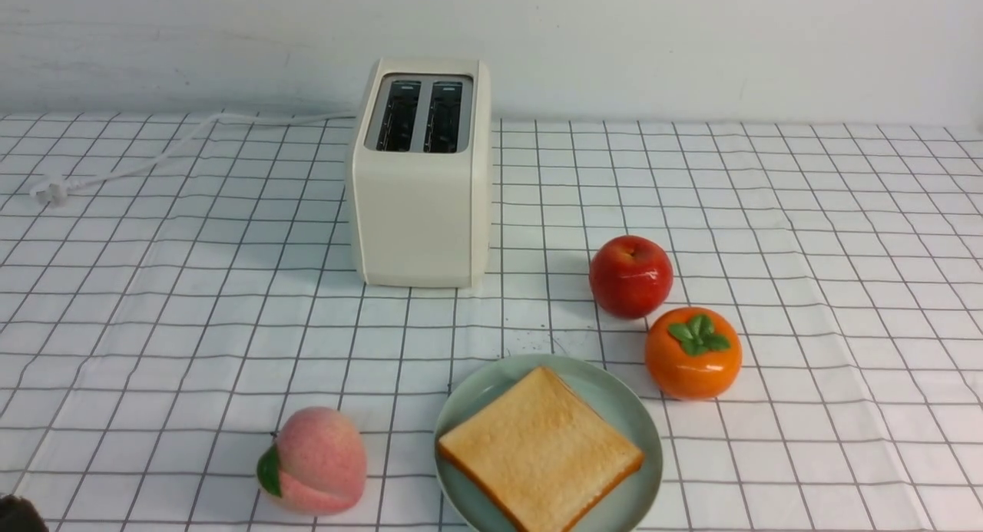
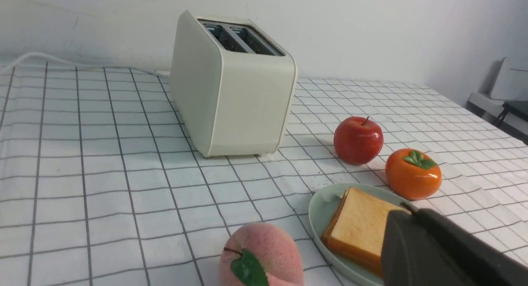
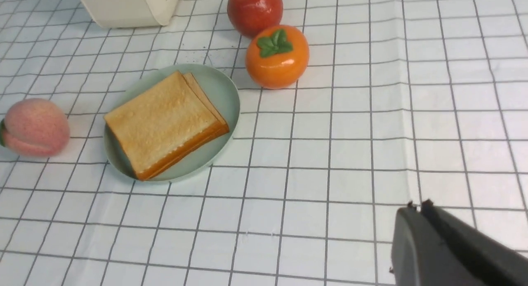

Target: Take toasted bread from bread machine on white checkered table place on plate.

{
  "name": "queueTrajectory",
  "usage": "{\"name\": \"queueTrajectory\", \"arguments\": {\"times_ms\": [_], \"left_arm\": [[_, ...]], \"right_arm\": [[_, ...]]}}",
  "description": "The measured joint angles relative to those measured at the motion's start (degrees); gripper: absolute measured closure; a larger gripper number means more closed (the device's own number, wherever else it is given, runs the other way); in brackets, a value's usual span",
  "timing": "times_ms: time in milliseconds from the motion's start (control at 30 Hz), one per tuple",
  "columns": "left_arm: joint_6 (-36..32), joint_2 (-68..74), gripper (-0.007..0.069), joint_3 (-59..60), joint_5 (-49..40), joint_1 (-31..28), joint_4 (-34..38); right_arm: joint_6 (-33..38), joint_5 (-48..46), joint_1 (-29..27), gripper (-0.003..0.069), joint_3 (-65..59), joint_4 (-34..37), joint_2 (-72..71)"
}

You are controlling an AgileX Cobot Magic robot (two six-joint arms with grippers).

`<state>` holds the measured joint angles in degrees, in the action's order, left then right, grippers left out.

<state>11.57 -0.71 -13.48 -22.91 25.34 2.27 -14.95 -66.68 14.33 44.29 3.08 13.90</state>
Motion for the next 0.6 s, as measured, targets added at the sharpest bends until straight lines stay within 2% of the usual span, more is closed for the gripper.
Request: {"name": "queueTrajectory", "arguments": {"times_ms": [267, 600], "left_arm": [[0.0, 0.0, 0.0638, 6.91, 0.34, 0.0, 0.0], [0.0, 0.0, 0.0638, 9.68, -3.01, 0.0, 0.05]], "right_arm": [[-0.43, 18.2, 0.0, 0.0658, -14.42, 0.57, 0.0], [-0.43, 22.89, 0.0, 0.0655, -22.0, 0.57, 0.0]]}}
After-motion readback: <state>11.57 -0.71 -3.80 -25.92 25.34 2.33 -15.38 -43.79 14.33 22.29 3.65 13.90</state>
